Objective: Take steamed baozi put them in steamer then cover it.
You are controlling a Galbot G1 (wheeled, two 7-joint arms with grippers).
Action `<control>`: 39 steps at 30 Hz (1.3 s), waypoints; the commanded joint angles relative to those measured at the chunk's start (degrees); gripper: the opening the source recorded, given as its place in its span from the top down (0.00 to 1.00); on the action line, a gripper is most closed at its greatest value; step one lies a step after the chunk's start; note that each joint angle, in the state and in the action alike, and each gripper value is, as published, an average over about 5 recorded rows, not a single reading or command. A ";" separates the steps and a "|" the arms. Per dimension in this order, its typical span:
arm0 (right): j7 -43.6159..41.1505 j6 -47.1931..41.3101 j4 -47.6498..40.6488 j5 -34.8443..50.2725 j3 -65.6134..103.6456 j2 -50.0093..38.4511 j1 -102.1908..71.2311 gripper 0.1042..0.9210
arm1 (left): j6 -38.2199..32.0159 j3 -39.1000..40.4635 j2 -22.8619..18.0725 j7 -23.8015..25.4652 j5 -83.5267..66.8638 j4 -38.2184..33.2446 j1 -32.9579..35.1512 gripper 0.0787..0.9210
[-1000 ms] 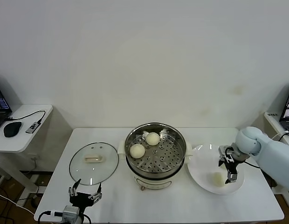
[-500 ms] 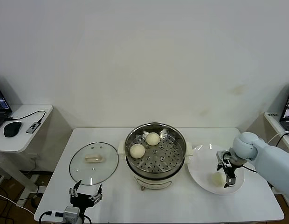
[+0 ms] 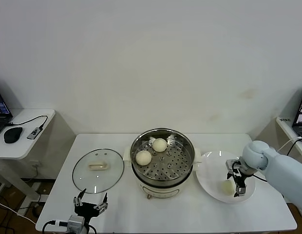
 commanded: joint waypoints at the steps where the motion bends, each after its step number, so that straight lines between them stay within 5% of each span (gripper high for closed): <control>1: 0.77 -0.07 0.00 0.08 0.28 -0.04 -0.34 0.22 | 0.00 0.24 -0.12 -0.04 0.09 0.02 -0.07 0.12; 12: 0.59 -0.20 0.05 1.22 1.50 -0.59 0.69 0.58 | 0.00 0.47 -0.49 -0.05 0.34 0.17 -0.29 0.12; 24: -4.12 -0.13 2.17 10.55 -3.65 -5.18 19.62 0.62 | -0.08 0.67 -0.74 -0.26 0.36 -0.02 -0.97 0.12; 30: -7.68 1.67 -1.61 18.10 -11.28 0.04 34.74 0.62 | -0.14 0.38 -0.68 -0.66 0.40 -0.29 -1.22 0.12; 39: -7.37 41.68 -16.57 37.99 -22.42 15.57 47.14 0.62 | -0.36 -0.32 -0.72 -1.74 0.51 -1.14 -0.57 0.12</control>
